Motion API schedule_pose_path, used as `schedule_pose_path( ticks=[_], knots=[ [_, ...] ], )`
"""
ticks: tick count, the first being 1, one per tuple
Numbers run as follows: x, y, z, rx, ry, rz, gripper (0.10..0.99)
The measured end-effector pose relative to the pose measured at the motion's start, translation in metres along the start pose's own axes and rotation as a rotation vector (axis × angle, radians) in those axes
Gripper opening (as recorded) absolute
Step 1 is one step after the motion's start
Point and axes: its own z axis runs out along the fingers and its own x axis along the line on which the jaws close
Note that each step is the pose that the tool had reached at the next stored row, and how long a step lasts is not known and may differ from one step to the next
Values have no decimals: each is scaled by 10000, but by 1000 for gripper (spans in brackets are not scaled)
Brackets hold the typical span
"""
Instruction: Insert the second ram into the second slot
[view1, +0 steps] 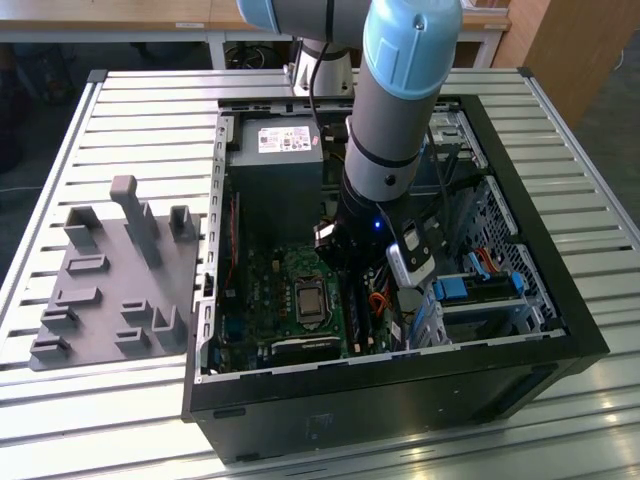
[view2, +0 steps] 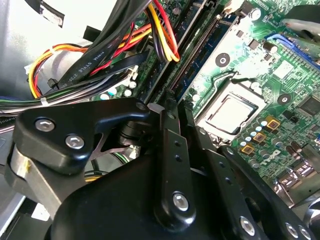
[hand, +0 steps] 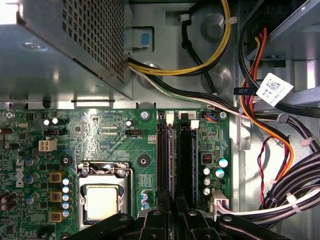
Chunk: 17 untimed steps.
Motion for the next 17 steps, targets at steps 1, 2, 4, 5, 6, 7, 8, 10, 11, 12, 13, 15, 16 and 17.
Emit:
schedule_pose_path(
  ticks=[1, 2, 4, 5, 6, 7, 8, 10, 11, 12, 13, 15, 16, 17],
  knots=[
    [0, 0, 0, -1, 0, 0, 208],
    [0, 0, 0, -2, -1, -1, 208],
    [0, 0, -2, 1, 1, -1, 208],
    [0, 0, -2, 1, 0, -1, 208],
    [0, 0, -8, 5, 2, 0, 208],
    [1, 0, -25, 6, 4, 0, 208],
    [2, 1, -44, 3, 7, 1, 208],
    [4, 3, -91, 1, 10, 1, 208],
    [5, 3, -114, 2, 13, 0, 208],
    [6, 4, -139, 3, 17, 1, 208],
    [7, 5, -161, 2, 20, 1, 208],
    [8, 6, -196, 2, 25, 1, 208],
    [9, 6, -201, 2, 26, 1, 192],
    [9, 6, -200, -1, 26, 1, 129]
  ],
)
